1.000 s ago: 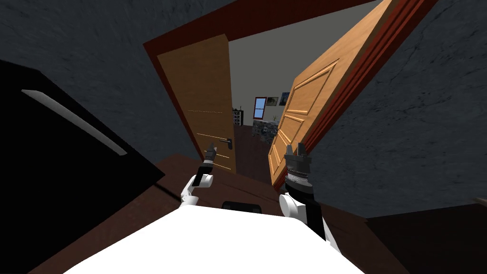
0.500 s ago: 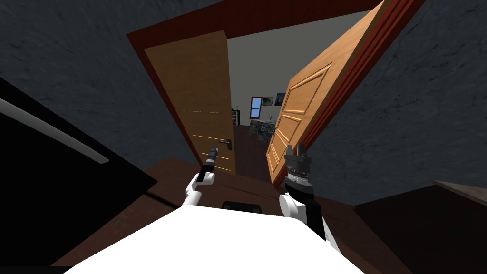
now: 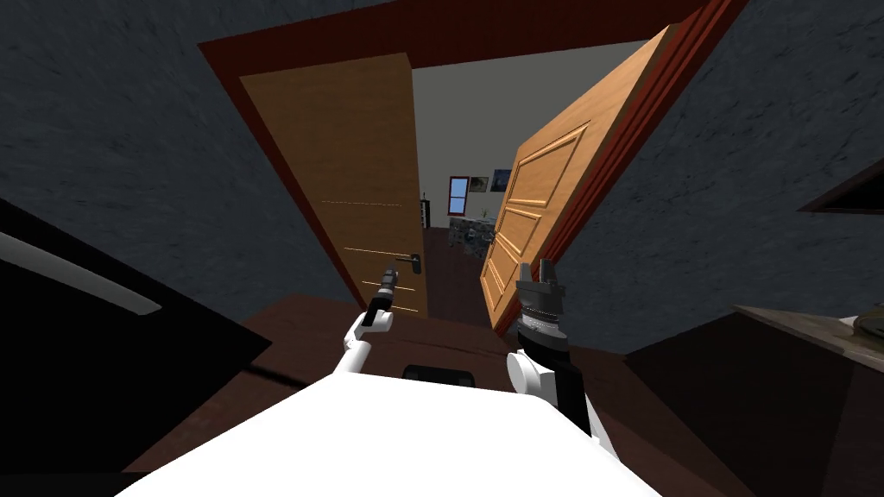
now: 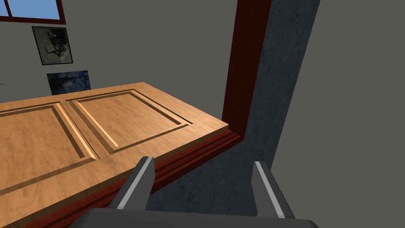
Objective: Push the door open
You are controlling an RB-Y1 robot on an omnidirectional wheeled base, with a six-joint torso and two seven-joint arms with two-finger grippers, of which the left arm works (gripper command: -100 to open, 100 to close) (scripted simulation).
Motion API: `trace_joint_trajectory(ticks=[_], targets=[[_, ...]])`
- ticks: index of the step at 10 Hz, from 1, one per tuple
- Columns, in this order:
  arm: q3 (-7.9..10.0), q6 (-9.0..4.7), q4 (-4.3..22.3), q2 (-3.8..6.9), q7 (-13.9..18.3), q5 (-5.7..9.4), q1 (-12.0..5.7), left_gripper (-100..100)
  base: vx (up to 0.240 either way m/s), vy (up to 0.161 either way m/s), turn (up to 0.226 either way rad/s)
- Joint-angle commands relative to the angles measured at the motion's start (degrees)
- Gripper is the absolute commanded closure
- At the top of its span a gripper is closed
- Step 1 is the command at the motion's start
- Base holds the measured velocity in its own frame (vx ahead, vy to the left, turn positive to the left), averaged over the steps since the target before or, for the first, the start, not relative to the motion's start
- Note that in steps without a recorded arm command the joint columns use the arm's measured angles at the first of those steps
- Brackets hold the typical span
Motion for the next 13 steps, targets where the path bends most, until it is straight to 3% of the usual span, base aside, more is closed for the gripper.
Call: trace_joint_trajectory(ticks=[1,13], targets=[[0.45,0.20,2.67,-0.14,-0.04,0.11,-1.44,-100,0.008,0.105,-0.117],[3.06,2.51,17.58,-2.74,-0.17,0.66,-9.79,-100,-0.010,0.105,-0.107]])
